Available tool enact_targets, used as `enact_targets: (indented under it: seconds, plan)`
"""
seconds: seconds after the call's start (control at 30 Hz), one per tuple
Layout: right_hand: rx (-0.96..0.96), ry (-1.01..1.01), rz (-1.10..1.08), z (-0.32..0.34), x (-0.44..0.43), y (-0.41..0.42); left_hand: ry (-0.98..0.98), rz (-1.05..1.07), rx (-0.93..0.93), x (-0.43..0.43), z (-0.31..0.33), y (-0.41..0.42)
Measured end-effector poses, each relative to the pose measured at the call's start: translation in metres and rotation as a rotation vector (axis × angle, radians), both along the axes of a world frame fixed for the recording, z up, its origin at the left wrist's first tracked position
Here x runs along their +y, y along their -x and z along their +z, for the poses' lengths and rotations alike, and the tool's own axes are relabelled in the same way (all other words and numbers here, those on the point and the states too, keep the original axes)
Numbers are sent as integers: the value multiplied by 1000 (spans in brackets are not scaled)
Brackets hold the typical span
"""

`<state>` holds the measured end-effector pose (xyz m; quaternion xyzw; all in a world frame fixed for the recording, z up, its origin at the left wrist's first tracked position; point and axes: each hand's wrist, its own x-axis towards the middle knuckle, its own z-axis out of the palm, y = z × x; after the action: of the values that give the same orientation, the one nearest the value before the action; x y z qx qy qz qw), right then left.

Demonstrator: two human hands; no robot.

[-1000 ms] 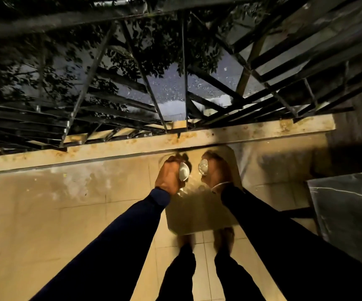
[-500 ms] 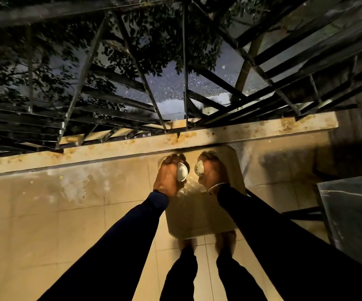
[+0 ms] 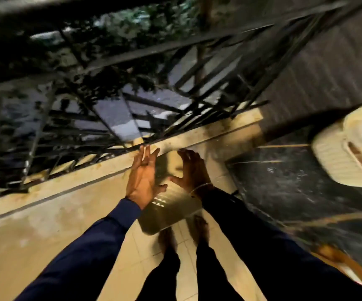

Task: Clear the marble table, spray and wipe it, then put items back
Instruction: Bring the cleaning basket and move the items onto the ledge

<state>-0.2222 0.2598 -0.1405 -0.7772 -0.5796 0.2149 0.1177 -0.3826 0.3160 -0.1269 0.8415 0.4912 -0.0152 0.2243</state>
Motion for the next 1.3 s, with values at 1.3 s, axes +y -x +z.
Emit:
enact_targets:
  seconds: [1.3]
  plan:
    - [-18,335,-923,126,-555,-303,18,-1181,160,-388,104,-360]
